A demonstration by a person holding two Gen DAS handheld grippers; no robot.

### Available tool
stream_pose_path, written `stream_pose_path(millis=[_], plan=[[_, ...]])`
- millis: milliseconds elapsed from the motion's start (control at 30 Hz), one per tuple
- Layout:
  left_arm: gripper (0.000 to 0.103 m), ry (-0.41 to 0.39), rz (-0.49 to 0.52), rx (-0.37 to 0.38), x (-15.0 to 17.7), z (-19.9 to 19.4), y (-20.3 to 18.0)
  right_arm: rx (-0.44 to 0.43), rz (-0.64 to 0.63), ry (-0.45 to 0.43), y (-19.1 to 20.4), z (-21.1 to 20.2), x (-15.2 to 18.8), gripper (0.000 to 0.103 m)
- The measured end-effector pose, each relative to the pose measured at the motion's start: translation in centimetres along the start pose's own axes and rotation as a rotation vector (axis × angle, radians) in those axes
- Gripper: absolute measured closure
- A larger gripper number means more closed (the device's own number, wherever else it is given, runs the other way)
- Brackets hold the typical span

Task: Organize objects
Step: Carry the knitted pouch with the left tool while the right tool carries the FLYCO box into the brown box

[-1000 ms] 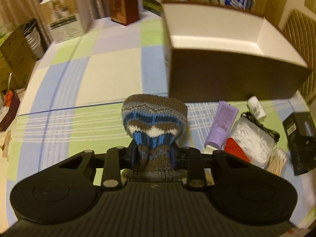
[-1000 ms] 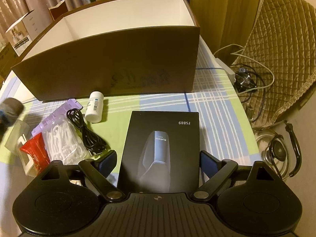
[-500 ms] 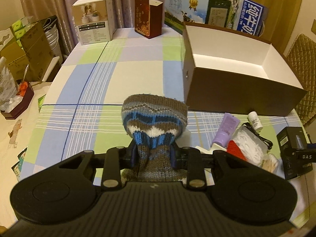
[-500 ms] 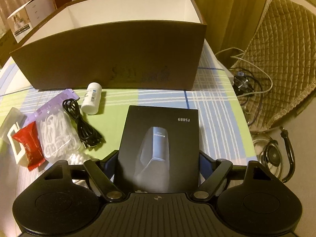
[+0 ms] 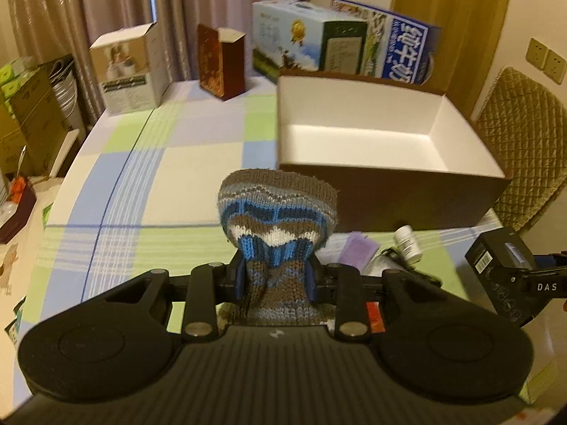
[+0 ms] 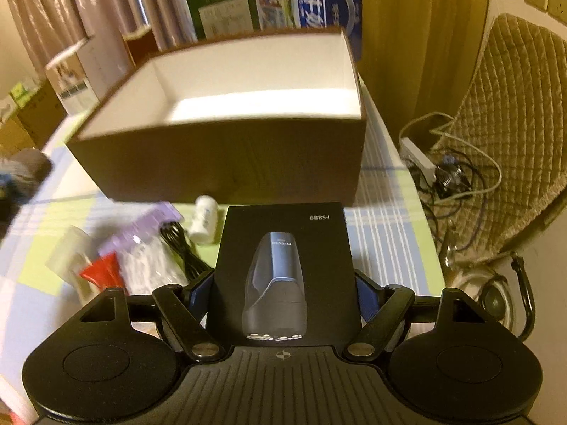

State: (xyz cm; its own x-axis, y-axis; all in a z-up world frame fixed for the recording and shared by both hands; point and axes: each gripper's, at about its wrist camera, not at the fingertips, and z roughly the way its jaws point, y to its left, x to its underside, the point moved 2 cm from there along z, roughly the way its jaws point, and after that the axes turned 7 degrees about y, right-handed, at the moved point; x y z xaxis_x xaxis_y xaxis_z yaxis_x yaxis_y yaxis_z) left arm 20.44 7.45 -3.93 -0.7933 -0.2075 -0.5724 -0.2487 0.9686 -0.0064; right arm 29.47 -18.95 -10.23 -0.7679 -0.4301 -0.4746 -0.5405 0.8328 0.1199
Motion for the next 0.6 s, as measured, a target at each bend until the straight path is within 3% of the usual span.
stream_pose_path(millis=[333,600], plan=[[0.076,-0.055,0.044,0.051,-3.9,-0.2,-3.6,-0.130,-0.030,-0.122,0.5,-5.5,-3.8,0.027],[0.076,-0.082,0.058,0.066,-7.8,1.4,-6.3,-0.177,-0.040,-0.190,0.9,-5.7,-8.6,0.027]])
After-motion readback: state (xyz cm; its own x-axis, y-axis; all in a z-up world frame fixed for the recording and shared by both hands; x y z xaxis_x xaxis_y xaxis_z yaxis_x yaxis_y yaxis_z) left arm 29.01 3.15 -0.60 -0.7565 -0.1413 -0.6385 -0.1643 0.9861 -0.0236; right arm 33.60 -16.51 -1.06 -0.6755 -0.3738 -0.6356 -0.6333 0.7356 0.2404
